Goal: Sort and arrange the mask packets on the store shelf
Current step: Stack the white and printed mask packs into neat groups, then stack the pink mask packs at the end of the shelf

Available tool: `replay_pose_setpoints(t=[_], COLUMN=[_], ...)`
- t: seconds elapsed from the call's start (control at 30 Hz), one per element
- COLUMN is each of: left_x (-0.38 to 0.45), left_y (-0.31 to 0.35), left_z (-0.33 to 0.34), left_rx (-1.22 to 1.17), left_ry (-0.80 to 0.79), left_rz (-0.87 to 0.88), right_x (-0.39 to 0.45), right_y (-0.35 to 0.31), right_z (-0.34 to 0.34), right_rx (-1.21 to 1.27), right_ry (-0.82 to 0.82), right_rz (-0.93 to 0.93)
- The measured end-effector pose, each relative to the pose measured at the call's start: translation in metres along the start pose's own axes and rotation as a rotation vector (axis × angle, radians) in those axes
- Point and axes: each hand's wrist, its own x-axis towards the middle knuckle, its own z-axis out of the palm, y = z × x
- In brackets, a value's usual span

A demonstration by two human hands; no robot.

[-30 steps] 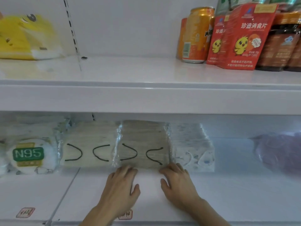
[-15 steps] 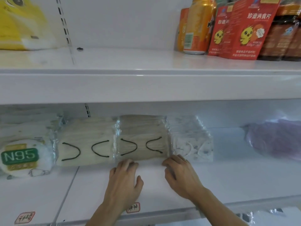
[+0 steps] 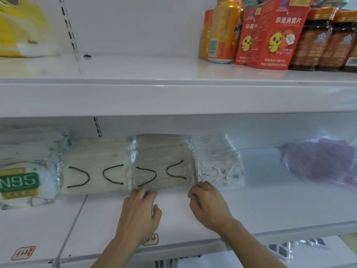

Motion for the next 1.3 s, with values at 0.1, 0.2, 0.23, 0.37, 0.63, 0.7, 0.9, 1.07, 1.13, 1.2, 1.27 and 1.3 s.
replay_pose_setpoints(t=[0.1, 0.2, 0.23, 0.37, 0.63, 0.7, 0.9, 1.07, 1.13, 1.2, 1.27, 1.3], left_x=[-0.001, -0.001, -0.001, 0.0, 0.017, 0.032, 0.082, 0.12, 0.133, 0.149, 0.167, 0.176], left_y=[-0.001, -0.001, -0.001, -0.002, 0.101, 0.145, 0.277, 0.377, 0.41, 0.438, 0.463, 0.474], left_z=[0.001, 0.002, 0.003, 0.005, 0.014, 0.023, 0.055, 0.078, 0.09, 0.102, 0.111, 0.116], left_rx=[-0.002, -0.014, -0.025, -0.1, -0.326, -0.349, -0.416, -0.488, -0.501, -0.505, -0.504, -0.506], left_ry=[0.021, 0.024, 0.022, 0.02, -0.108, -0.123, -0.159, -0.204, -0.207, -0.169, -0.158, -0.175], left_rz=[0.005, 0.012, 0.013, 0.06, 0.466, 0.532, 0.628, 0.53, 0.457, 0.35, 0.187, 0.089], right_x=[-0.001, -0.001, -0.001, -0.004, -0.052, -0.068, -0.11, -0.134, -0.138, -0.14, -0.14, -0.138], right_y=[0.001, 0.001, 0.002, 0.002, 0.079, 0.114, 0.21, 0.285, 0.315, 0.342, 0.368, 0.38], right_z=[0.001, 0.002, 0.002, 0.0, -0.067, -0.093, -0.16, -0.208, -0.228, -0.245, -0.257, -0.262], right_rx=[0.004, 0.008, 0.011, 0.021, -0.018, -0.062, -0.154, -0.15, -0.138, -0.123, -0.138, -0.166], right_ry=[-0.002, 0.005, 0.004, -0.018, 0.109, 0.136, 0.243, 0.255, 0.256, 0.281, 0.33, 0.356], right_rz=[0.007, 0.001, -0.001, -0.016, 0.15, 0.229, 0.36, 0.398, 0.406, 0.421, 0.443, 0.479])
